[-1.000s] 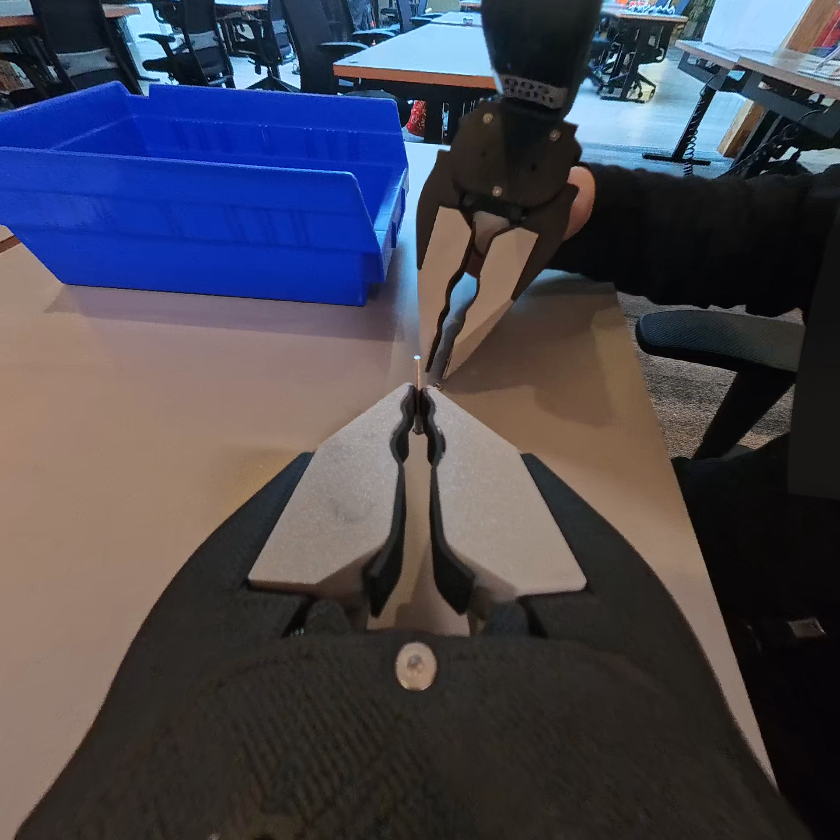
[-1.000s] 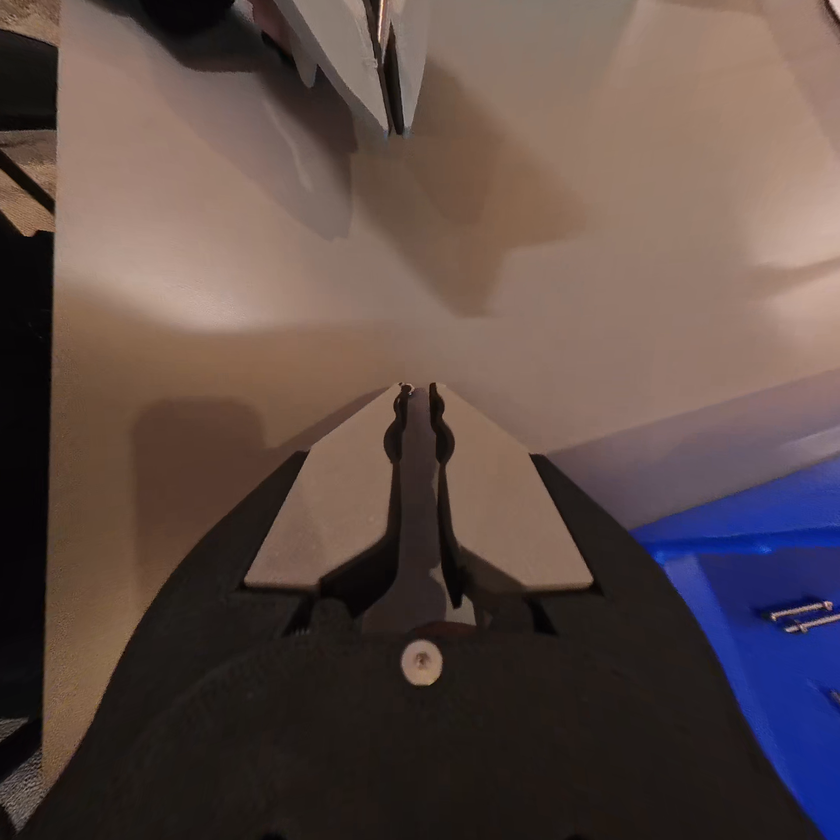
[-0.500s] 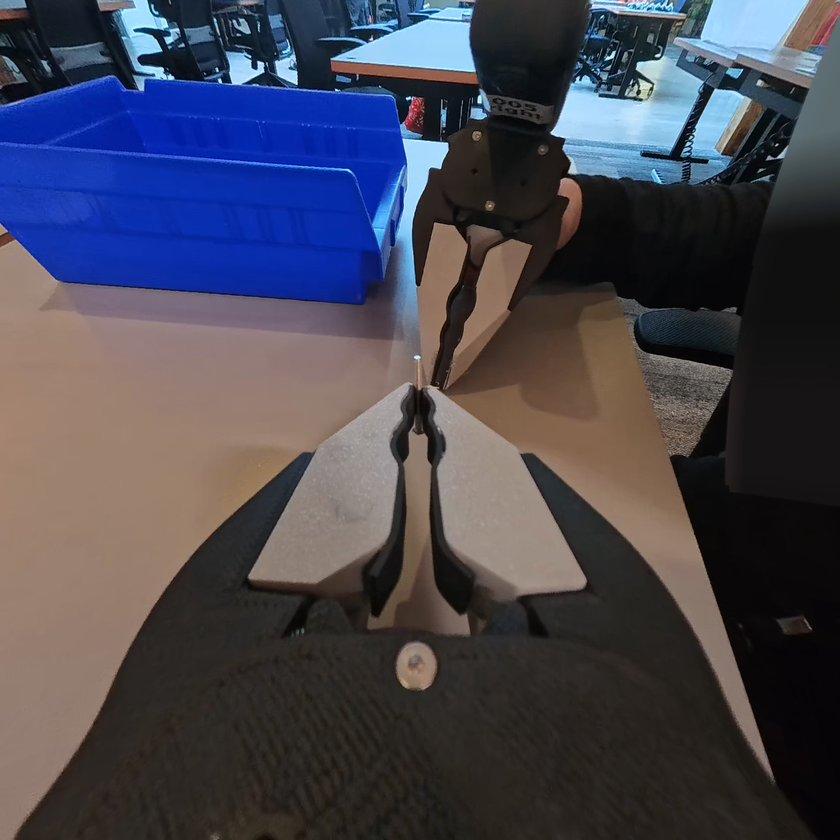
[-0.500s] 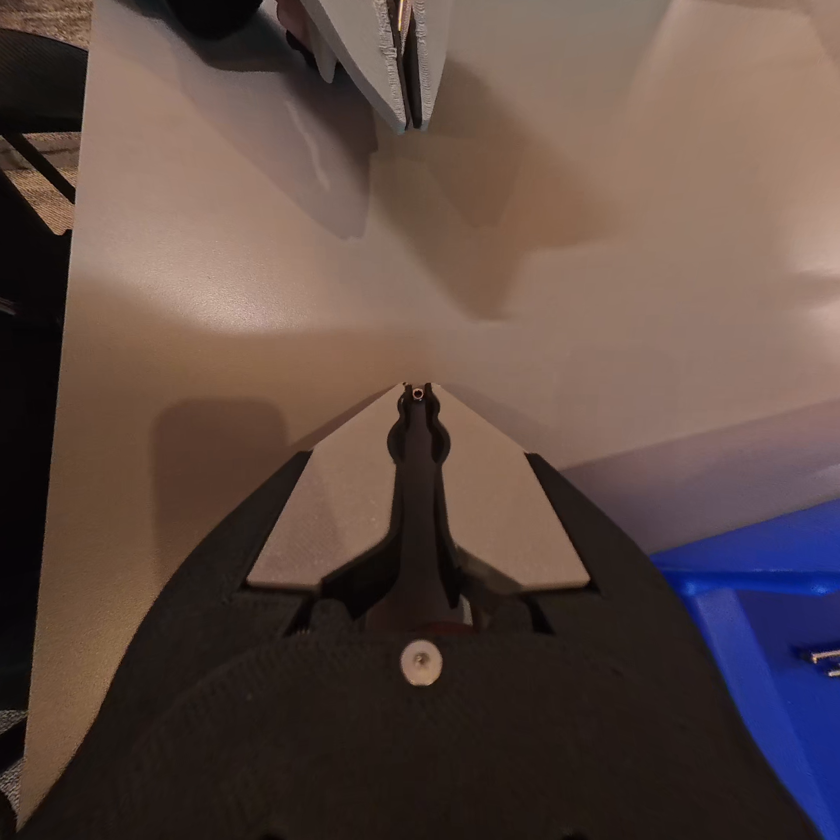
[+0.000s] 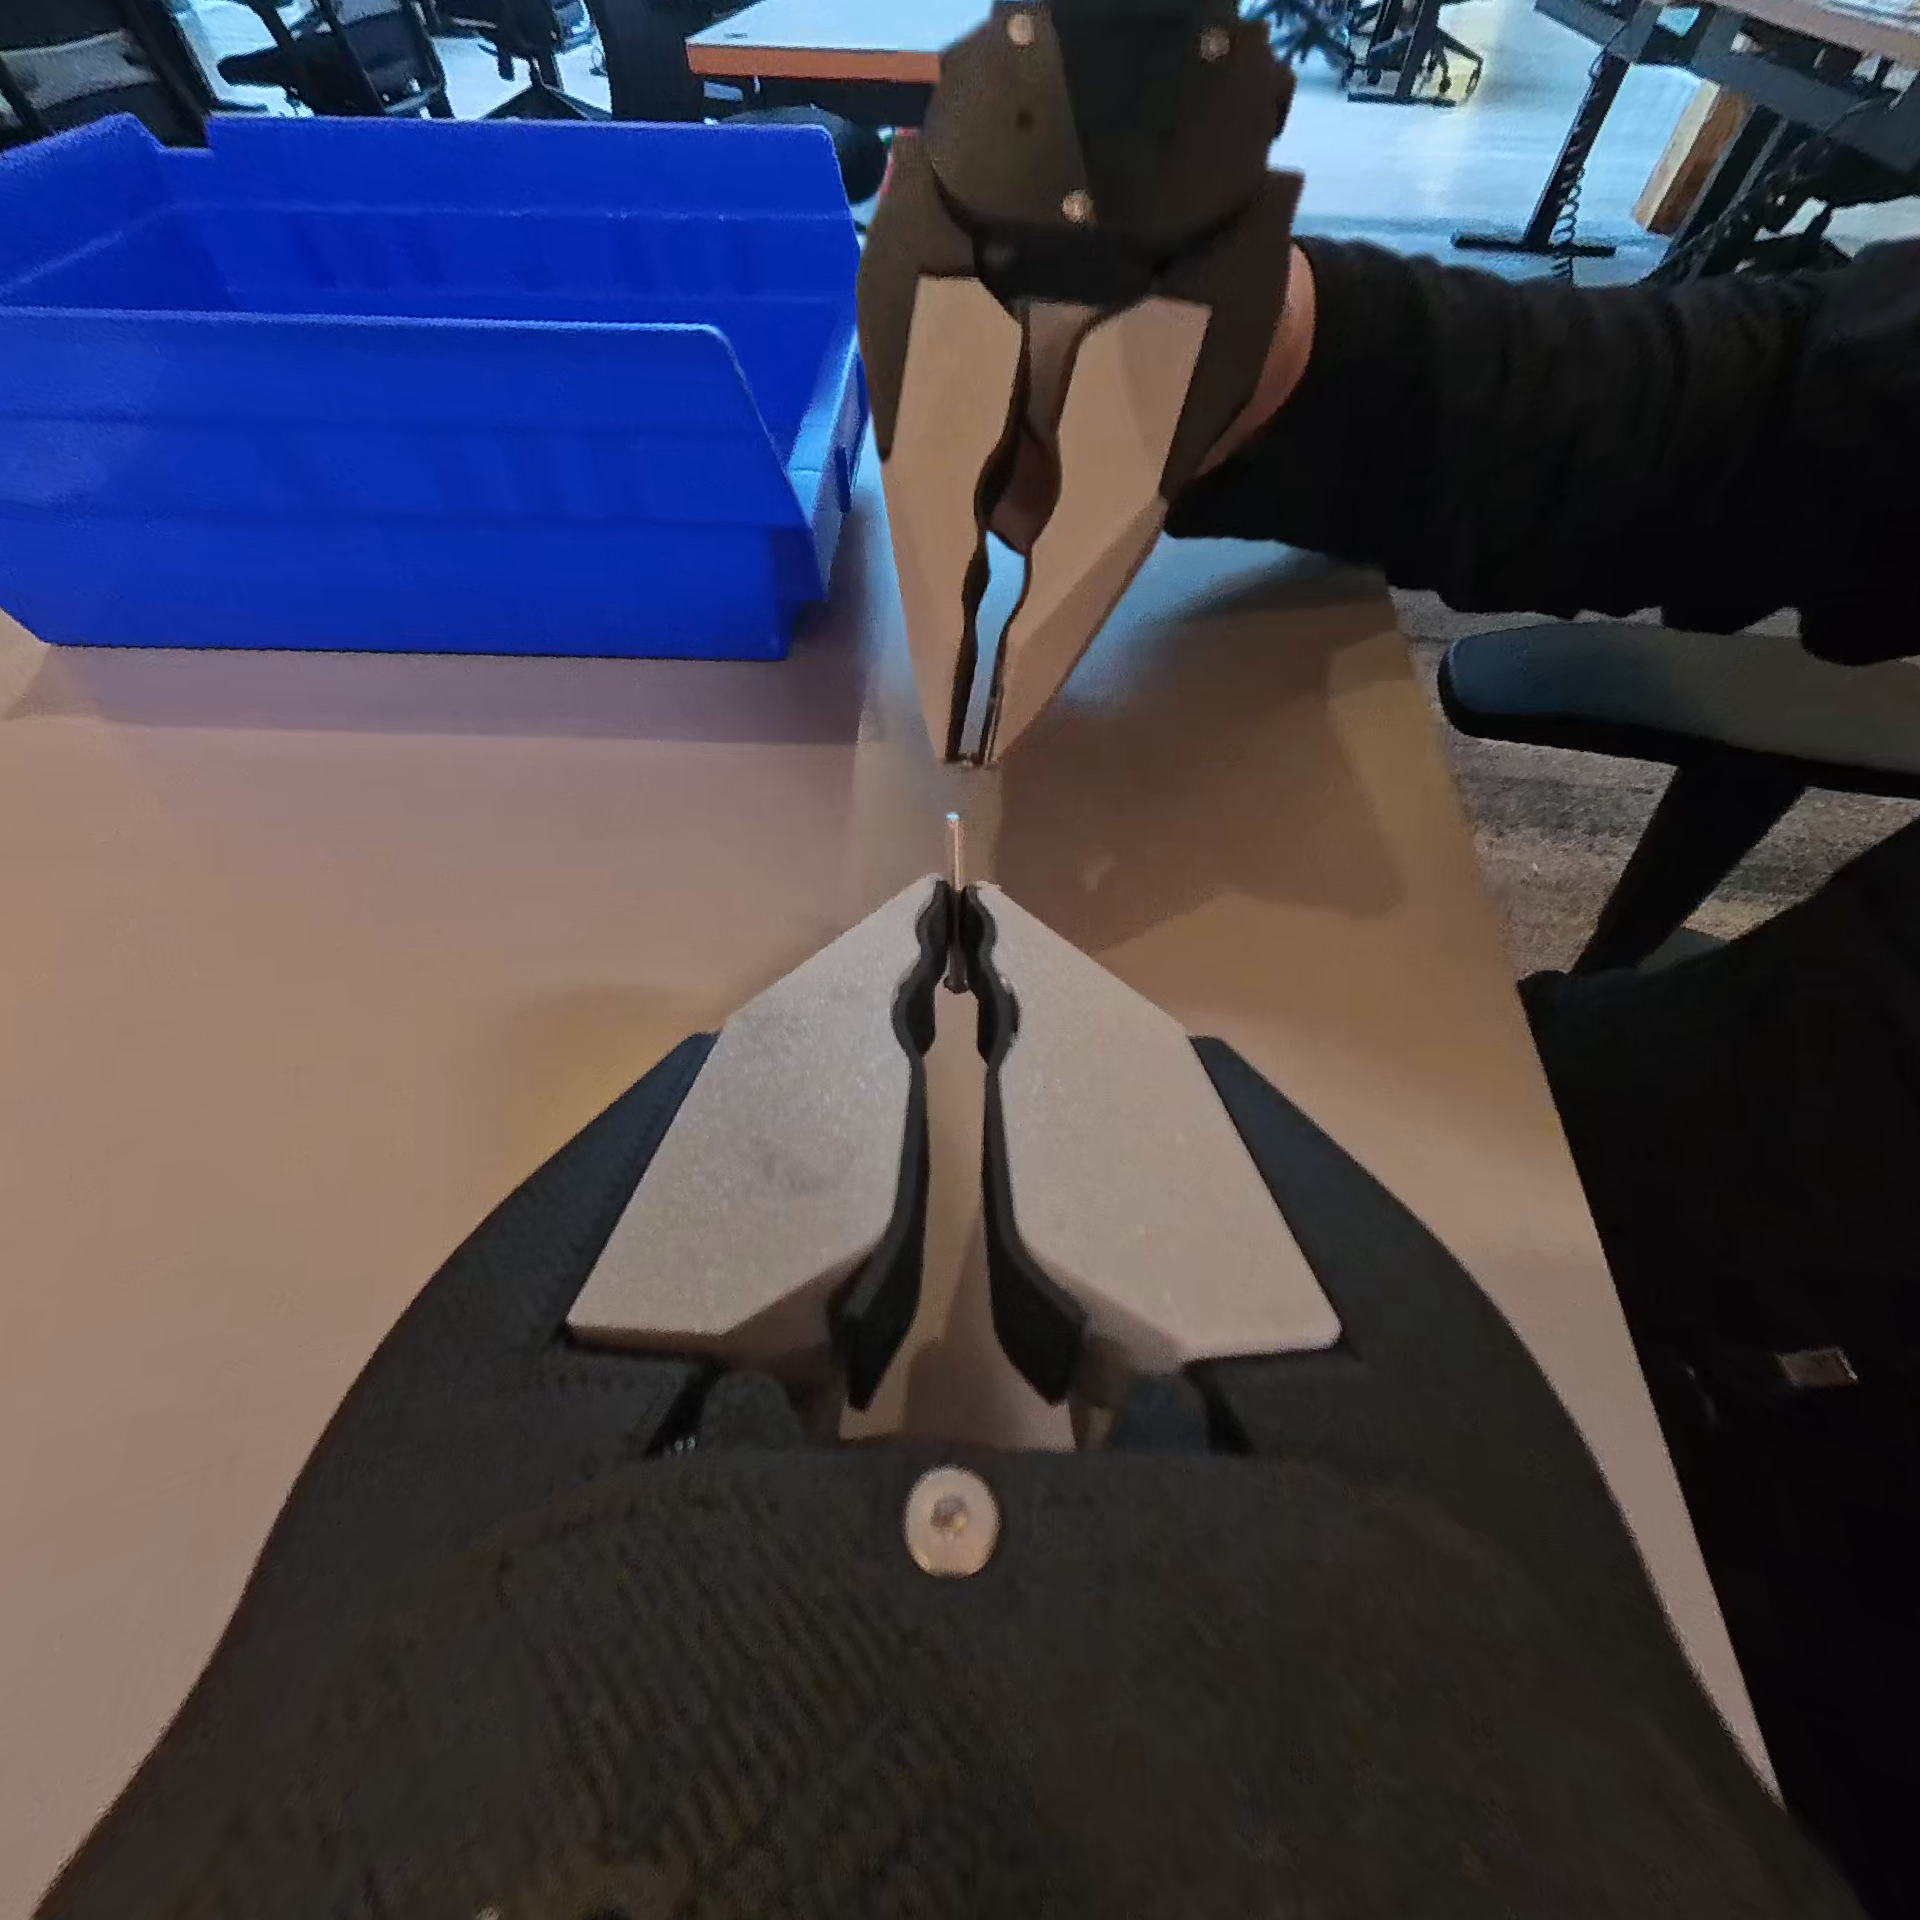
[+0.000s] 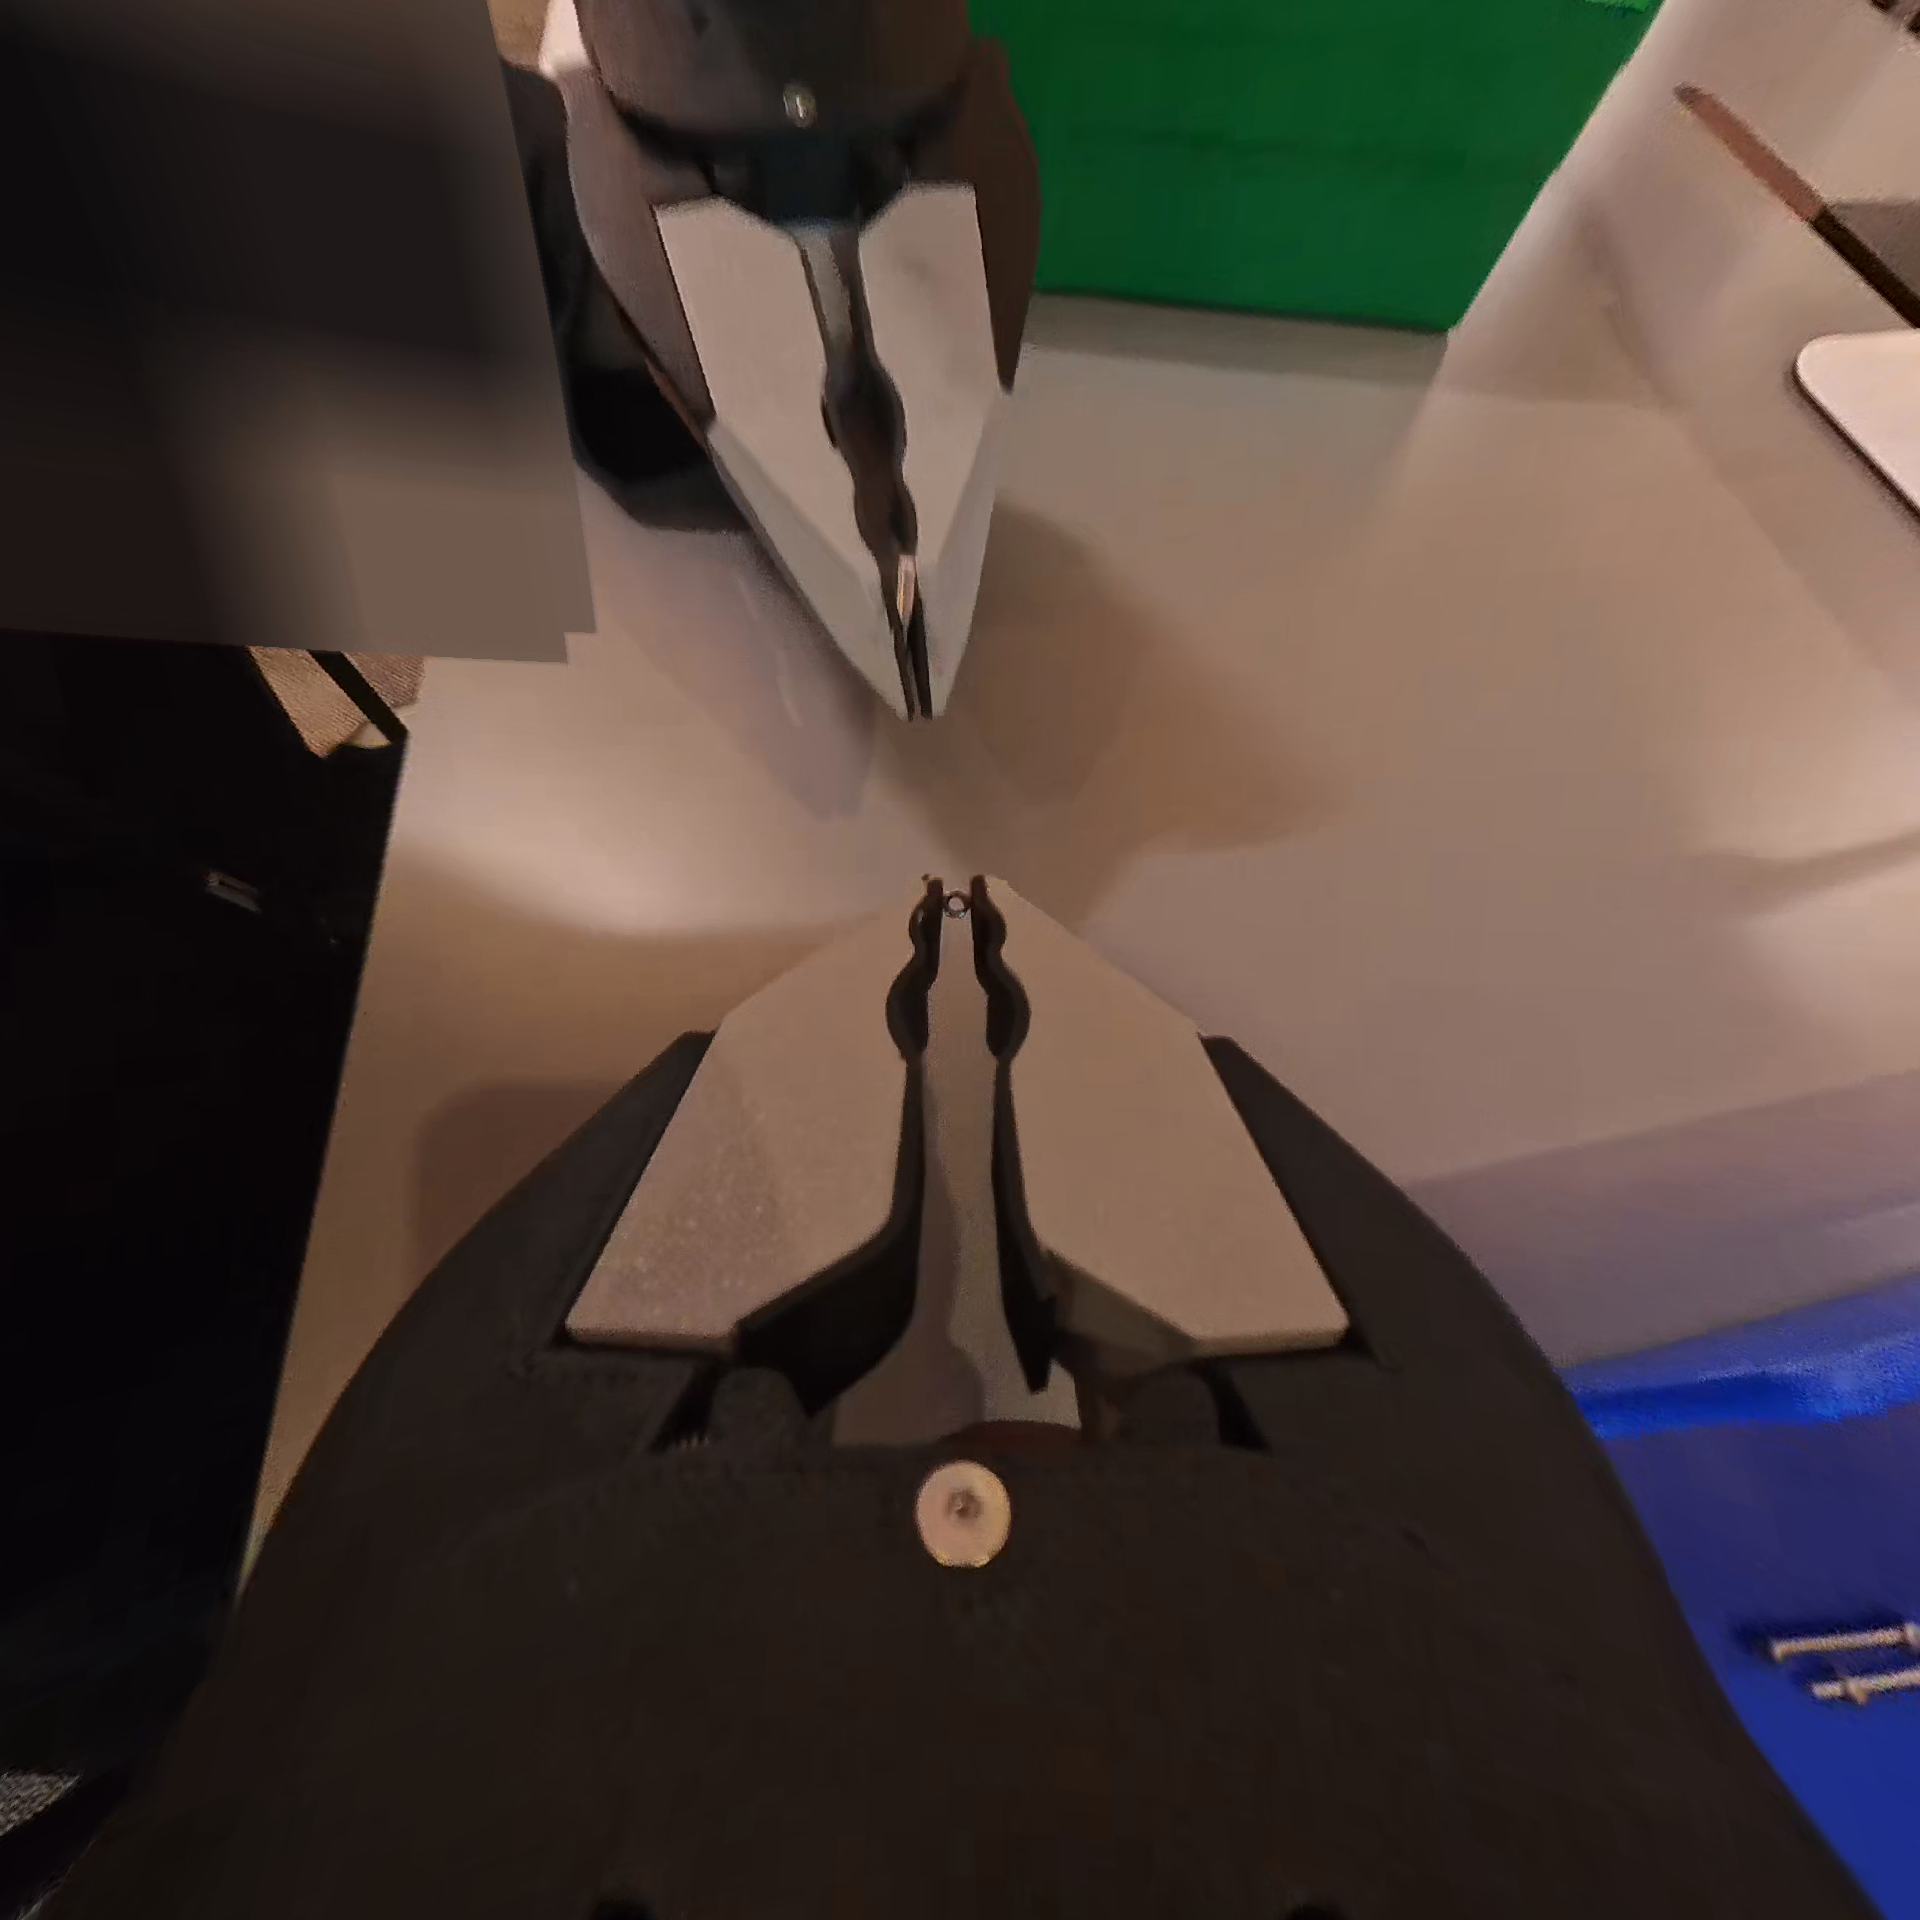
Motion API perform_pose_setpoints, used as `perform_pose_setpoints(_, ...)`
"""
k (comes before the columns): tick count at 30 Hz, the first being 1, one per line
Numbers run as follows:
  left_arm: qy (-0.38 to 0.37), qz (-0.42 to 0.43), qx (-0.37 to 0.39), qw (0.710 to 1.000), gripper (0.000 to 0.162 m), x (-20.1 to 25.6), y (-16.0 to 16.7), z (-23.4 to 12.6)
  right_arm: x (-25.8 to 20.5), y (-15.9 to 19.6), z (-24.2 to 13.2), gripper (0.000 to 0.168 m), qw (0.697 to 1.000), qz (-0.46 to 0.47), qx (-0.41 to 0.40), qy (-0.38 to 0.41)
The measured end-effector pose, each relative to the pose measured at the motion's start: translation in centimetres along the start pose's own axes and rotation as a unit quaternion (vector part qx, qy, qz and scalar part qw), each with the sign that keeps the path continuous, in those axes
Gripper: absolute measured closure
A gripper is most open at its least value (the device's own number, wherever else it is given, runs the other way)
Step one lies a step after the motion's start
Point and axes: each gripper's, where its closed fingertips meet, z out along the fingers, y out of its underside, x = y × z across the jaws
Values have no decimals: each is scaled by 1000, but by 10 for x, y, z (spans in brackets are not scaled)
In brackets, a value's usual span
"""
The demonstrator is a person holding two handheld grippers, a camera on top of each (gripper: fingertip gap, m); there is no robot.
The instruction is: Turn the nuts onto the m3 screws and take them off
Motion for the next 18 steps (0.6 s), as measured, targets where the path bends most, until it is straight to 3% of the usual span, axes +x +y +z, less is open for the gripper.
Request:
perform_pose_setpoints(7,1,20,-15,1000,162,6,3,5,-8,-39,2,166,999,-20,27,-41)
perform_pose_setpoints(18,-1,7,12,1000,162,4,-5,1,-16,-60,15,166,995,-68,-8,-69)
